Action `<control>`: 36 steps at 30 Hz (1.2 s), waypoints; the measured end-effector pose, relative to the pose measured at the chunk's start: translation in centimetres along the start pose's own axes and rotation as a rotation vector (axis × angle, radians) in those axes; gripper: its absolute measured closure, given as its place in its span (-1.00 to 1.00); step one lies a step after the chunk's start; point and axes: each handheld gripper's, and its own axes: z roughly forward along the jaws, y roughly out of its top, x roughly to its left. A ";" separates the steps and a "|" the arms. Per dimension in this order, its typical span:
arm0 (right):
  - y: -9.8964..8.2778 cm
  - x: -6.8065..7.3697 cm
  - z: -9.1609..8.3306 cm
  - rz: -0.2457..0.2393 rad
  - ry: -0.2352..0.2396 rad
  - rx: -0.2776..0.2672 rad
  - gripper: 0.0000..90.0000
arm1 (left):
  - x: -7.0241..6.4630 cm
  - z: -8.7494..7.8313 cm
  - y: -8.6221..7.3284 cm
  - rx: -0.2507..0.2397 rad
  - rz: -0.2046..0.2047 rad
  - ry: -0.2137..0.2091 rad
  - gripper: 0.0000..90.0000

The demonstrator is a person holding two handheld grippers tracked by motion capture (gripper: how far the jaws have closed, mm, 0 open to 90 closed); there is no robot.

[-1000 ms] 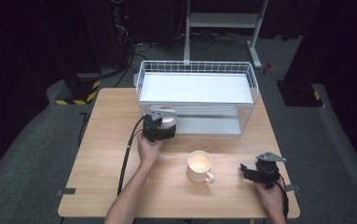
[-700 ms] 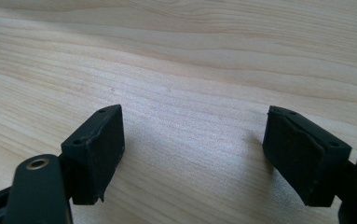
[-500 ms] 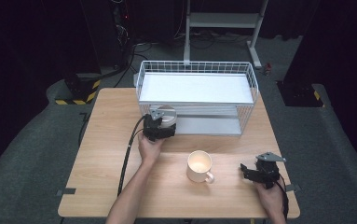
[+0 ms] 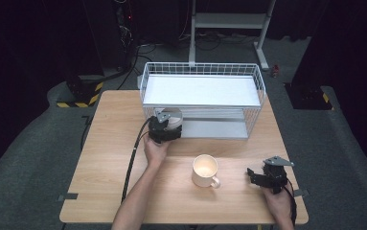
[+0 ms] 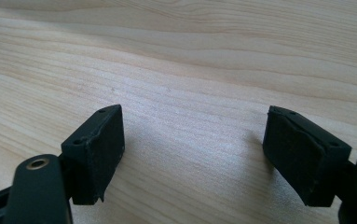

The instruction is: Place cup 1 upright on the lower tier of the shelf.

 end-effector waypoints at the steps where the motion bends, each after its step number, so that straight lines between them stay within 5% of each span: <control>1: 0.0 0.0 0.0 0.000 0.000 0.000 -0.54 | 0.0 0.0 0.0 0.000 0.000 0.000 -0.57; 22: 0.0 0.0 0.0 0.004 0.000 -0.001 -0.54 | 0.3 1.1 0.3 -0.024 0.010 0.008 -0.57; 36: 0.0 0.1 0.0 0.009 0.001 -0.002 -0.54 | 0.3 1.1 0.4 0.006 -0.023 0.017 -0.68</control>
